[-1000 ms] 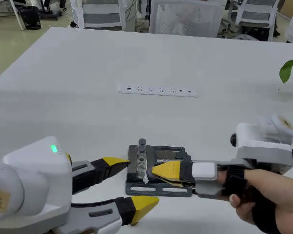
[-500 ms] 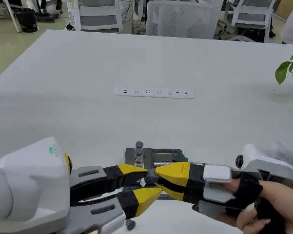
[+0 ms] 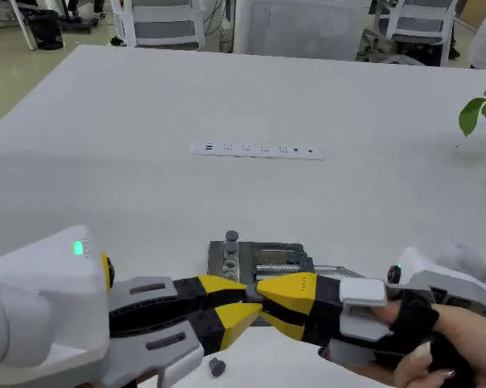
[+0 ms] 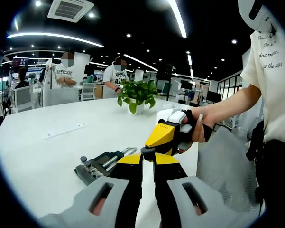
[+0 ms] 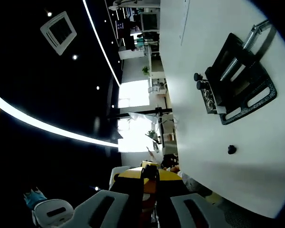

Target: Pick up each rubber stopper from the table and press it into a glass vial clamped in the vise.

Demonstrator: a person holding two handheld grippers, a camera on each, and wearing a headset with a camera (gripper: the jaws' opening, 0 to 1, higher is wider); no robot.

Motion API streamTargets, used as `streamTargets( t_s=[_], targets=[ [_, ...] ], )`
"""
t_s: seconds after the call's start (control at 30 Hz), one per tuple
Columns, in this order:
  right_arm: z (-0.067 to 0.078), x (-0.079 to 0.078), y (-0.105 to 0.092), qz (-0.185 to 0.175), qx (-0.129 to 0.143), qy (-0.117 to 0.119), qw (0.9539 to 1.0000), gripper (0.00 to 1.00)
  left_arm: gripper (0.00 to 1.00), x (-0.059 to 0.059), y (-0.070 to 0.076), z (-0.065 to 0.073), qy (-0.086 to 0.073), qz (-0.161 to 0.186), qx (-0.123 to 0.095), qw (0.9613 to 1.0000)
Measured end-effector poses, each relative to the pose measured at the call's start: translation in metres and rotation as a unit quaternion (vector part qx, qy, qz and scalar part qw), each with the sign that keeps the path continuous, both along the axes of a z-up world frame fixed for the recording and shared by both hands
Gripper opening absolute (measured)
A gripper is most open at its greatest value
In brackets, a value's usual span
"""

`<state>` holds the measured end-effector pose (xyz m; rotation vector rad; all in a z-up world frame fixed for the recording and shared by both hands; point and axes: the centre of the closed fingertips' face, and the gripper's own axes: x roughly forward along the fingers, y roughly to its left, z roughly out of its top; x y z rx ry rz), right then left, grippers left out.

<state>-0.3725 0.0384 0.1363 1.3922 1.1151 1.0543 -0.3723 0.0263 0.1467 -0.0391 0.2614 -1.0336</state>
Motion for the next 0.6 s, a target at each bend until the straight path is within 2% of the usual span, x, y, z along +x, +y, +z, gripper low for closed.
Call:
streamTargets(
  t_s=[0.1,0.23,0.33,0.37,0.43,0.5,0.57,0.6],
  targets=[
    [0.0012,-0.0013,-0.0002,0.0,0.006,0.003,1.0,0.05,0.04,-0.0023,0.0,0.0003,-0.003,-0.002,0.001,1.0],
    [0.0002,-0.0024,-0.0002,0.0,0.0,-0.015,0.9999,0.05,0.03,-0.0033,-0.0005,-0.0012,-0.003,-0.002,0.004,1.0],
    [-0.0011,-0.0009,0.0002,-0.004,-0.013,-0.052,0.9985,0.05,0.03,-0.0024,0.0003,-0.0024,-0.007,0.002,0.011,0.9999],
    [-0.001,0.0004,0.0004,-0.004,-0.021,-0.088,0.9959,0.05,0.03,-0.002,0.001,-0.0025,-0.008,0.003,0.011,0.9999],
    [0.0007,0.0018,-0.0003,-0.004,-0.031,-0.11,0.9934,0.07,0.03,-0.0012,0.0024,-0.0037,-0.01,0.005,0.017,0.9998],
    [0.0047,0.0035,-0.0009,-0.004,-0.034,-0.122,0.992,0.19,0.03,-0.0004,0.0039,-0.0051,-0.01,0.007,0.021,0.9997],
    [0.0049,0.0053,-0.0026,0.004,-0.056,-0.162,0.9852,0.23,0.03,0.0,0.0053,-0.0064,-0.009,0.008,0.024,0.9997],
    [0.0043,0.0069,-0.004,0.011,-0.076,-0.197,0.9773,0.22,0.03,0.0002,0.0062,-0.0081,-0.008,0.008,0.029,0.9995]
  ],
)
